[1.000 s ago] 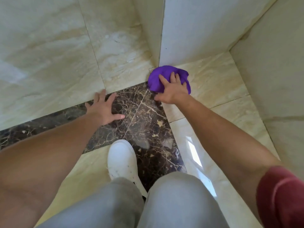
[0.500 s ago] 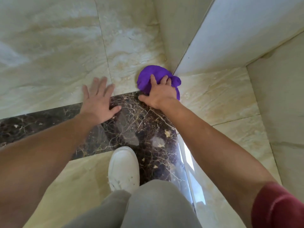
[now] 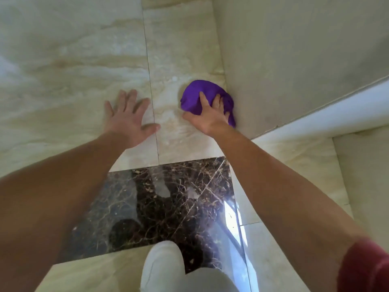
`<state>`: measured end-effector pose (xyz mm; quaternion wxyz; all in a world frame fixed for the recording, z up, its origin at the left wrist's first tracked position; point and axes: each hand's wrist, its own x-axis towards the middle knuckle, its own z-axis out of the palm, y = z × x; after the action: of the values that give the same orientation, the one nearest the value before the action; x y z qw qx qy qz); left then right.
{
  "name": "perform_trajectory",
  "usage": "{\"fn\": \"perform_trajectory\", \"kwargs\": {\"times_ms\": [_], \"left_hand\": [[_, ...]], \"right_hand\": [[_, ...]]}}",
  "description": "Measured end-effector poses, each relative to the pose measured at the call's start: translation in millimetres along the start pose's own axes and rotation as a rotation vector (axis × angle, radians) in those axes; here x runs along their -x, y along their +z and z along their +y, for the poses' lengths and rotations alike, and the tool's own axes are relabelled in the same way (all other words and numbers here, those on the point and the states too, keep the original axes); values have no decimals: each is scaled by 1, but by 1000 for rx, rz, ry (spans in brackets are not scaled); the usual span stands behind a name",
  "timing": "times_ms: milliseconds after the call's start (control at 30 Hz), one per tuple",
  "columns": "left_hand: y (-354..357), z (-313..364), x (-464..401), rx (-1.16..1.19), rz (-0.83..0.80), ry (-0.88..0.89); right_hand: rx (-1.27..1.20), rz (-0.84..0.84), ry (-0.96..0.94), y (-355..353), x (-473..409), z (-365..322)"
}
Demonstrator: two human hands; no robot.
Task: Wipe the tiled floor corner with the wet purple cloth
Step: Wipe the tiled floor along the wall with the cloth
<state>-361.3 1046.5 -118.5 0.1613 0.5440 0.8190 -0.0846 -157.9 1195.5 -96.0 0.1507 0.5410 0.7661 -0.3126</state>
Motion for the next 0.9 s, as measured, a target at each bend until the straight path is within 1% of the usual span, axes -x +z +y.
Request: {"fn": "perform_trajectory", "kwargs": {"times_ms": [100,200,267,400,567,633,733,900], "left_hand": [[-9,-16,-30,31,24,-42],[-13,-33,-53,21,6,-57],[-12,-40,-62,24,51,-49],[-21,-50,-101,83,197,-62],[-30,-80,-151,138,199,-144],[-26,-89,-156,147,200,-148],[-17,-94,-160,135,265,-130],[-13,-99,-163,153,321,-126]], "right_hand": [[19,22,5,-15,-37,-14],[92,40,3,-27,-75,-28],[111,40,2,-38,-100,-39],[136,58,-17,-62,-143,-58],[151,78,-6,-86,-190,-81],[175,88,-12,-96,-207,-87],[175,89,-45,-120,-242,-101],[162,77,-39,-158,-298,-129]]}}
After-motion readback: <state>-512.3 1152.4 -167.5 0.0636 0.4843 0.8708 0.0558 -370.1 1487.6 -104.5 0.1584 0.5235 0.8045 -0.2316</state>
